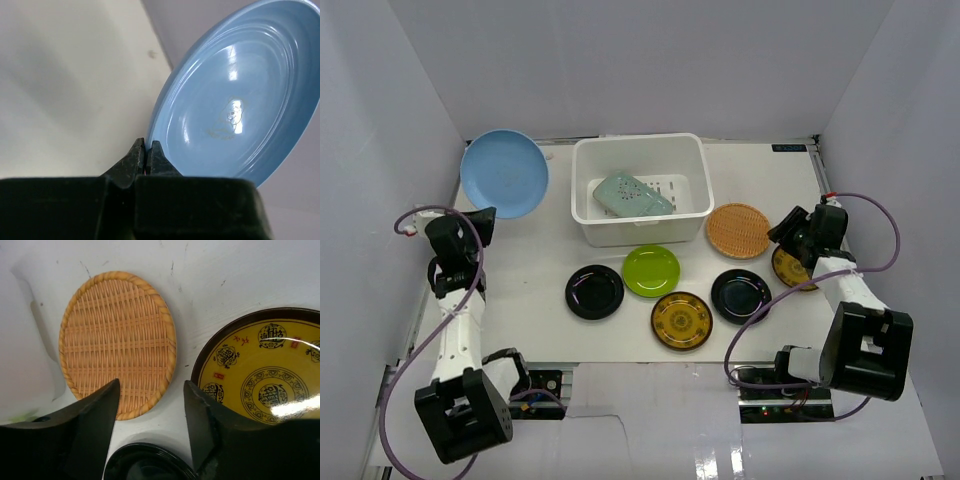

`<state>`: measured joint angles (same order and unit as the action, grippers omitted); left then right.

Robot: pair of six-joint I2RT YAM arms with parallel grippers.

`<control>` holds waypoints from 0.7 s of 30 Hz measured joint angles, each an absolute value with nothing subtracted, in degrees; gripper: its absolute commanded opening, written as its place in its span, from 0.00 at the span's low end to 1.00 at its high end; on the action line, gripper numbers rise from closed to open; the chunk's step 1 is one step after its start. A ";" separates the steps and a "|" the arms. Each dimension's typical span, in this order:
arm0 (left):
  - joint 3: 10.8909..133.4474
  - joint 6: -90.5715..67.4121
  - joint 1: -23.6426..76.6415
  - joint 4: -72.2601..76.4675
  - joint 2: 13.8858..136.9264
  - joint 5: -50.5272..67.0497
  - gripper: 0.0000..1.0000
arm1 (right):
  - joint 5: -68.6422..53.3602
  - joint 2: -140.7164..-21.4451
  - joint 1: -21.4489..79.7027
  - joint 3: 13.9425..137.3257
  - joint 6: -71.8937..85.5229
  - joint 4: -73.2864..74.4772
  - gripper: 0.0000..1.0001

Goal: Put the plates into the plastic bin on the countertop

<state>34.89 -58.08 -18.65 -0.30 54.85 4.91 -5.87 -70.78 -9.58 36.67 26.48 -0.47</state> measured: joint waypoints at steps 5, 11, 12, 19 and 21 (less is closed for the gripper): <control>39.57 -63.42 -17.93 5.10 58.22 14.81 0.00 | -6.26 -76.88 -9.61 39.00 27.51 -0.49 0.41; 61.93 -60.71 -7.57 3.68 70.89 24.18 0.00 | -6.24 -85.49 -9.63 46.85 26.50 -0.56 0.57; 66.67 -59.68 -4.60 3.53 73.45 25.17 0.00 | -6.37 -86.80 -9.63 48.01 26.09 -0.80 0.60; 83.24 -50.65 10.66 -4.69 85.52 30.30 0.00 | -8.19 -93.34 -9.67 50.63 22.85 -1.39 0.68; 85.89 -48.10 12.05 -8.99 89.38 30.50 0.00 | -9.04 -95.15 -9.67 51.11 22.09 -1.26 0.67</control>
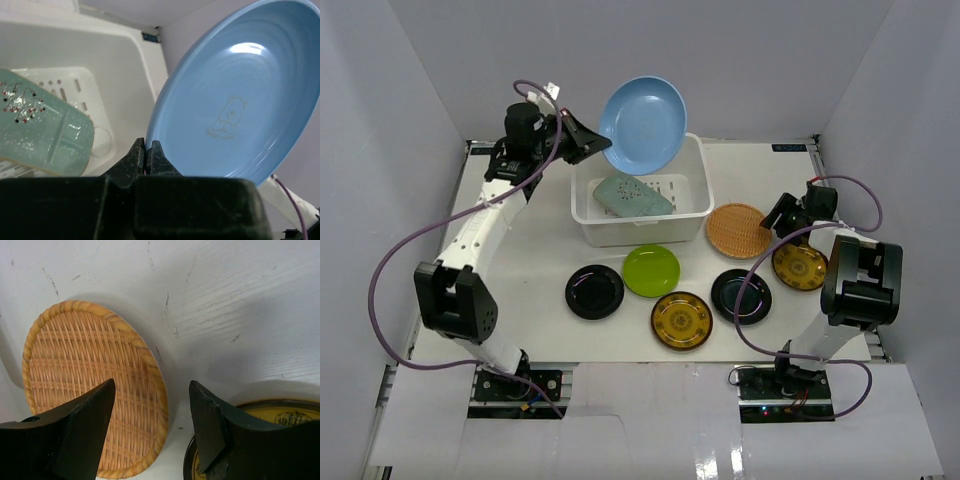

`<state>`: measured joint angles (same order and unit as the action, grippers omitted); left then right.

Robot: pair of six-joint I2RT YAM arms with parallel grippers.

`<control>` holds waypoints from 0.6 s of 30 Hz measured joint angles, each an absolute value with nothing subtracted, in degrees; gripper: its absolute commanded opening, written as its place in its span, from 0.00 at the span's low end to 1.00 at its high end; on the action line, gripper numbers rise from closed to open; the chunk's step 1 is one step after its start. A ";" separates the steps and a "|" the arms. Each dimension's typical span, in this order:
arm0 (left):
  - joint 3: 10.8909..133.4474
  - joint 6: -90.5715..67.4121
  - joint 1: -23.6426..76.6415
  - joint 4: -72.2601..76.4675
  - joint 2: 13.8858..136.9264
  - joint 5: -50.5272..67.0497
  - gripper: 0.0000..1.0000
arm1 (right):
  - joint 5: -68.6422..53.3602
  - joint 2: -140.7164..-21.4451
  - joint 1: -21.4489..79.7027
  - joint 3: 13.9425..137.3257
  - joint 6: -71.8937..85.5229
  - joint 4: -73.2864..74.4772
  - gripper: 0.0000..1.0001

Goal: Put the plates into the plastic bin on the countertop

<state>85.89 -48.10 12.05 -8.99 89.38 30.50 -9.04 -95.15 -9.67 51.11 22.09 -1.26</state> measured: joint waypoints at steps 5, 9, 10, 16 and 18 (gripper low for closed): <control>97.80 -40.95 16.05 -21.74 102.08 28.53 0.00 | -12.01 -99.26 -9.78 53.49 20.53 -1.48 0.60; 102.85 -36.45 19.05 -29.12 108.33 24.86 0.00 | -15.20 -101.14 -9.85 53.60 20.69 -2.90 0.58; 102.96 -35.59 19.55 -30.61 108.92 23.88 0.00 | -16.19 -101.49 -9.89 53.60 20.86 -3.70 0.57; 108.55 -30.48 19.77 -40.49 113.14 17.10 0.00 | -20.10 -103.04 -10.39 53.28 23.46 -7.90 0.51; 112.33 -28.71 19.70 -42.78 115.31 15.35 0.00 | -21.23 -103.22 -10.44 52.47 24.58 -9.76 0.49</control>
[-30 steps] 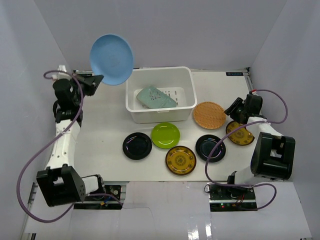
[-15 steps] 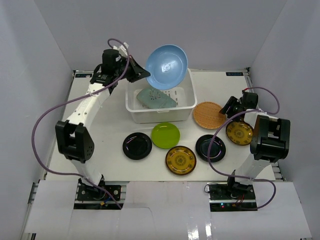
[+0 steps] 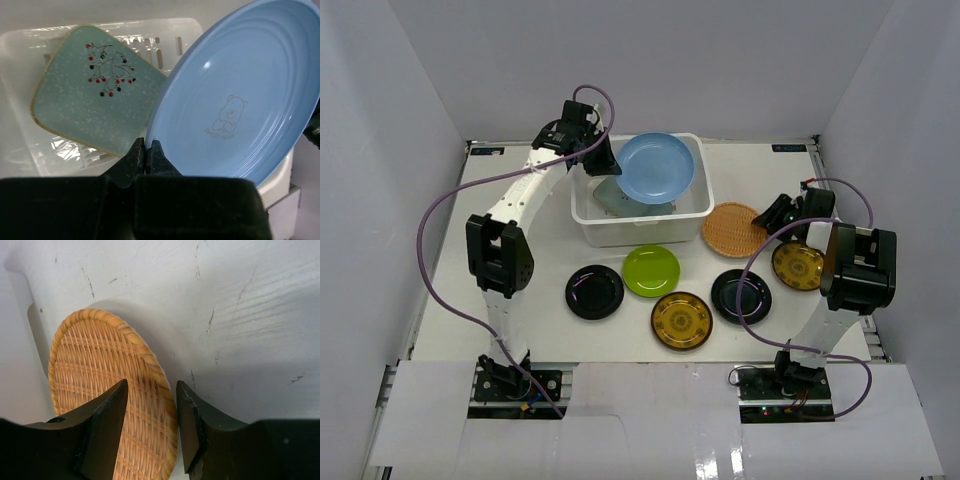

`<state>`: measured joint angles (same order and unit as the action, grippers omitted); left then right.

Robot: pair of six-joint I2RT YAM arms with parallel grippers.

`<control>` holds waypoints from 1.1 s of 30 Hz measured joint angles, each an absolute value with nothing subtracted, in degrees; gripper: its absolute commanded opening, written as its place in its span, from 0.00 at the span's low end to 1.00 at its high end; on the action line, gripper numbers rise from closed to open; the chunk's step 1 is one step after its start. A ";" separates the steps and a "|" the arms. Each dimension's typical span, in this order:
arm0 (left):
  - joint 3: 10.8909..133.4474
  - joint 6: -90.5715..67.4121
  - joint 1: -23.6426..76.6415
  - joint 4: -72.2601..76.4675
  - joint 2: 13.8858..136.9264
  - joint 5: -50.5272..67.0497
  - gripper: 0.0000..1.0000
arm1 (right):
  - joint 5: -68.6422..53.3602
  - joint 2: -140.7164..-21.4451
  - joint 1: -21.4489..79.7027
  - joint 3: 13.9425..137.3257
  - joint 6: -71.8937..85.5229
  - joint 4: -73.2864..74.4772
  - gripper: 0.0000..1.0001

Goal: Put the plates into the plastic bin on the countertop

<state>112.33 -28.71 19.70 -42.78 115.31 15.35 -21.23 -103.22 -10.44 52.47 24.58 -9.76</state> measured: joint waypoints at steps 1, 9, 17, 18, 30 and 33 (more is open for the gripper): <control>113.58 -28.10 19.62 -43.81 116.11 14.72 0.00 | -21.65 -103.28 -10.44 51.94 25.17 -10.66 0.49; 125.05 -23.14 19.42 -53.63 125.56 10.87 0.00 | -23.77 -104.88 -10.94 50.33 28.14 -15.35 0.25; 125.45 -20.32 19.46 -57.21 131.28 10.28 0.21 | -20.93 -99.53 -12.01 48.36 31.35 -16.53 0.08; 125.21 -19.99 19.46 -57.12 131.28 10.41 0.32 | -20.05 -97.17 -12.21 47.83 31.31 -16.38 0.08; 129.03 -21.43 19.70 -53.21 131.24 14.33 0.98 | -9.58 -72.14 -14.55 49.23 31.16 -9.17 0.08; 131.48 -23.11 19.70 -49.06 128.55 16.10 0.98 | -10.76 -68.55 -13.89 53.43 31.73 -7.11 0.08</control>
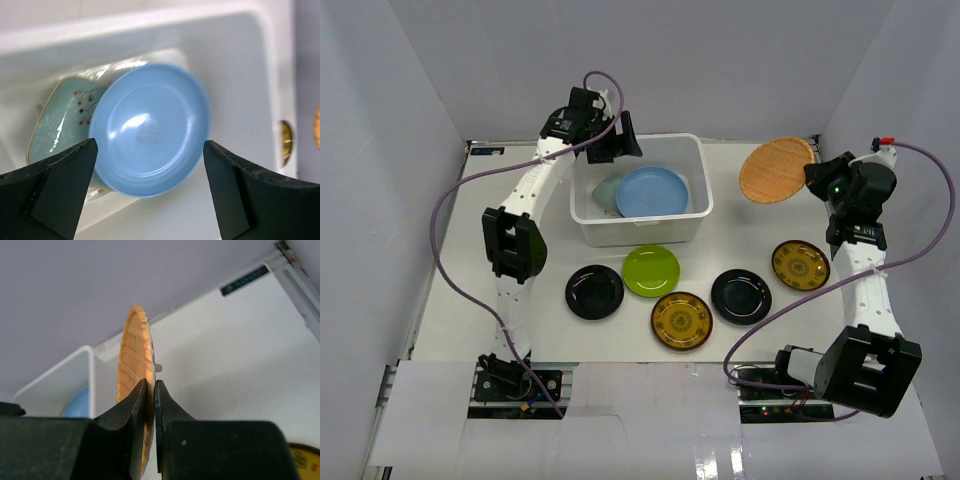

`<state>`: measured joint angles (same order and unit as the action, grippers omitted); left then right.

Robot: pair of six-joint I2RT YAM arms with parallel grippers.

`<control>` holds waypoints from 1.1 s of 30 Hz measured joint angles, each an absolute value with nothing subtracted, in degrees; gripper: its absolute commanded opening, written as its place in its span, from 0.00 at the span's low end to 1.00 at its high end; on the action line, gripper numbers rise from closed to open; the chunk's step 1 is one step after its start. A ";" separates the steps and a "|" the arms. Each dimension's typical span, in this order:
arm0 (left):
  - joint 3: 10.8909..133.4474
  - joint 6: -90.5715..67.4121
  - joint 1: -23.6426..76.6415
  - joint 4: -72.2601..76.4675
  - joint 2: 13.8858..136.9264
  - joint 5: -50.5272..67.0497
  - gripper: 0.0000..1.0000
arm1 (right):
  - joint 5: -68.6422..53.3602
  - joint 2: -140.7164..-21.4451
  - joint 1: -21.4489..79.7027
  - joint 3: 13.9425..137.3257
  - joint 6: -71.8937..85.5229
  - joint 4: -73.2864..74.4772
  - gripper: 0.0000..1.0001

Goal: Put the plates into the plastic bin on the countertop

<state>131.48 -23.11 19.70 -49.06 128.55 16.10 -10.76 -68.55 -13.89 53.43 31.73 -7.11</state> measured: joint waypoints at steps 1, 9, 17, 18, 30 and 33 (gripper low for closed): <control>131.28 -23.99 19.68 -47.11 126.56 16.67 0.98 | -10.79 -68.03 -12.62 56.23 31.90 -6.20 0.08; 111.09 -26.87 19.20 -32.49 92.53 12.21 0.98 | -7.90 -75.90 14.31 78.89 29.30 -4.73 0.08; 73.25 -29.93 17.19 -30.63 54.43 -1.34 0.98 | -4.12 -97.12 27.79 94.63 26.96 -0.73 0.08; 69.10 -30.85 17.19 -32.05 52.34 -2.42 0.98 | -3.79 -99.26 28.53 95.59 26.81 -0.14 0.08; 36.40 -47.00 17.17 -48.31 45.89 -6.24 0.98 | -1.72 -107.74 30.15 93.19 26.81 4.40 0.09; 33.47 -49.74 17.17 -46.94 46.37 -3.64 0.98 | -1.43 -108.03 30.11 91.09 26.74 4.64 0.19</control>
